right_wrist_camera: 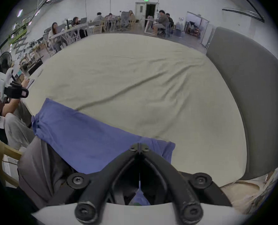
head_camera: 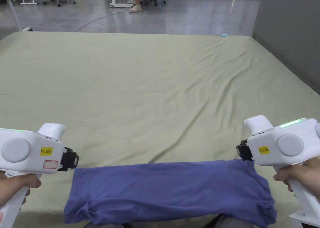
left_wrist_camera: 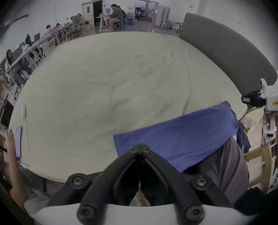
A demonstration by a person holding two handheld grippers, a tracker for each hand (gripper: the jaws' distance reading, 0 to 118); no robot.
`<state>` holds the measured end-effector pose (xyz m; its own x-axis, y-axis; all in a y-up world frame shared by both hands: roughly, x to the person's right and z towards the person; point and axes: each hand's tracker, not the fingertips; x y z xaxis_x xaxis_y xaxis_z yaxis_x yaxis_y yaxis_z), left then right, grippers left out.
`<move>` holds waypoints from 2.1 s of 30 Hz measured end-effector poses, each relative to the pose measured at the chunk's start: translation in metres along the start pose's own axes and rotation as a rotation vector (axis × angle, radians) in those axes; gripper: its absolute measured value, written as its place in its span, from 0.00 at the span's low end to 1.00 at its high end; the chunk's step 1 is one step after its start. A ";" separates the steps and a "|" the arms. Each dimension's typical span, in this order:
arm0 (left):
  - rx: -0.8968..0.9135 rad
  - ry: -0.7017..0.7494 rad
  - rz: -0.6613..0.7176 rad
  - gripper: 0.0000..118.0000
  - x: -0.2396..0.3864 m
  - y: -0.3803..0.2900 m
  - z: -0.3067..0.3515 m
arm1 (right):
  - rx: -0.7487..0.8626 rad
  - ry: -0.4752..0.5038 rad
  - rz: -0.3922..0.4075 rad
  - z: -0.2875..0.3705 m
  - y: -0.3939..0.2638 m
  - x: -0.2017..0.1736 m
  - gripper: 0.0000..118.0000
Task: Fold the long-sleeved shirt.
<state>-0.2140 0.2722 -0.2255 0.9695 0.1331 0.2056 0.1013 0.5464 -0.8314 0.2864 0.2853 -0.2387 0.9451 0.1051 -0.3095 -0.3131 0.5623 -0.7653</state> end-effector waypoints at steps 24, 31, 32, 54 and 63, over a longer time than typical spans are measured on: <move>-0.125 -0.753 0.584 0.96 -0.071 -0.061 -0.145 | -0.040 0.058 0.025 -0.009 0.001 -0.034 0.00; -0.133 -0.540 0.331 0.00 -0.034 -0.040 -0.142 | -0.058 0.040 0.010 -0.008 -0.008 -0.035 0.00; -0.115 -0.528 0.330 0.00 -0.037 -0.035 -0.142 | -0.061 0.038 0.008 -0.008 -0.009 -0.034 0.00; -0.042 -0.106 0.480 0.00 -0.228 0.020 -0.039 | -0.050 0.089 0.028 -0.031 0.017 -0.055 0.00; -0.073 -0.507 0.290 0.00 -0.052 0.044 -0.016 | -0.012 0.125 0.056 -0.030 0.021 -0.054 0.00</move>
<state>-0.2565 0.2759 -0.2817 0.7339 0.6575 0.1704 -0.1199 0.3724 -0.9203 0.2262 0.2670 -0.2552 0.9074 0.0329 -0.4189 -0.3667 0.5488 -0.7512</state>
